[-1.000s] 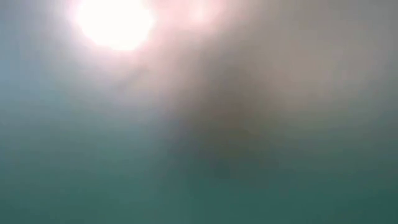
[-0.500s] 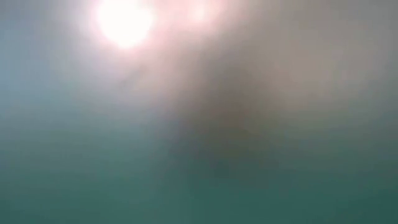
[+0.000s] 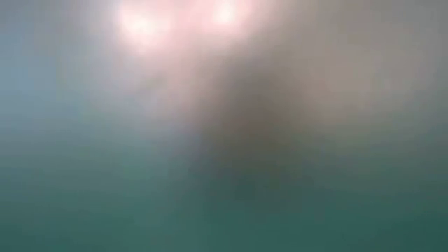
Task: Sort Maruchan noodles
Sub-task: Put the orange noodle pack into the white bin
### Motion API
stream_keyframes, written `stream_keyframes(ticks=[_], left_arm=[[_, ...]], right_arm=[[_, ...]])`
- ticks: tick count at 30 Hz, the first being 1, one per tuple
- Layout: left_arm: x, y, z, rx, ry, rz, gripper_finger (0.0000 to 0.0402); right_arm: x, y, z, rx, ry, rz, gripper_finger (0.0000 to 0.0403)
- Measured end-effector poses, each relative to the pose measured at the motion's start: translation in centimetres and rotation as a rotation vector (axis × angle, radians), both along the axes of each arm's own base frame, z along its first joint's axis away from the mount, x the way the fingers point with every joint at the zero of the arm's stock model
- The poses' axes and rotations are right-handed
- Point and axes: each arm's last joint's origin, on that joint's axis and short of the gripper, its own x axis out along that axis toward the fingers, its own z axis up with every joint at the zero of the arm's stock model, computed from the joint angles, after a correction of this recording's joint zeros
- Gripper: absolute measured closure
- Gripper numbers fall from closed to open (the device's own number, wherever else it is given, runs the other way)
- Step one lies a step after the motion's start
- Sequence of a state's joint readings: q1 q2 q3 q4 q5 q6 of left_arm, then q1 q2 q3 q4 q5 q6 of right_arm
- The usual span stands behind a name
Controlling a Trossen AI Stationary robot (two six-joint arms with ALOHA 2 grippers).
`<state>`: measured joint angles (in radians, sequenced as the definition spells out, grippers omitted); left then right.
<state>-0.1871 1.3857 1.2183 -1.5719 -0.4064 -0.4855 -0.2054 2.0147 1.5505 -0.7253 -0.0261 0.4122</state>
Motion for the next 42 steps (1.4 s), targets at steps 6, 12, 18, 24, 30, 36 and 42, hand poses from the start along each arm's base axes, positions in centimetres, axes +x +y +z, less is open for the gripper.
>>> stream_keyframes(ticks=[6, 12, 18, 24, 30, 36, 42], left_arm=[[0.9, 0.2, 0.4, 0.071, 0.001, -0.053, 0.022], [1.2, 2.2, 0.5, 0.121, -0.017, 0.001, 0.022], [1.9, 5.2, 0.3, 0.118, 0.01, 0.086, 0.0226], [3.5, 7.9, -0.4, 0.115, -0.049, 0.094, 0.0238], [5.2, 11.6, -1.1, 0.044, -0.225, 0.174, 0.0242], [7.5, 14.6, -2.0, -0.077, -0.474, 0.276, 0.0243], [8.9, 15.7, -4.0, -0.116, -0.506, 0.389, 0.0243]], right_arm=[[-0.5, 0.1, -0.1, 0.012, 0.057, 0.0, 0.0202], [-0.9, -1.1, 0.0, 0.011, 0.057, -0.029, 0.0202], [-1.1, -2.2, 0.0, 0.008, 0.057, -0.038, 0.0202], [-1.3, -3.1, 0.1, 0.057, 0.033, -0.059, 0.0202], [-1.0, -3.2, 0.1, 0.073, -0.006, 0.012, 0.0202], [-1.6, -5.1, 0.1, 0.02, 0.002, 0.042, 0.0202], [-2.3, -7.7, 0.7, -0.012, -0.023, 0.056, 0.0202]])
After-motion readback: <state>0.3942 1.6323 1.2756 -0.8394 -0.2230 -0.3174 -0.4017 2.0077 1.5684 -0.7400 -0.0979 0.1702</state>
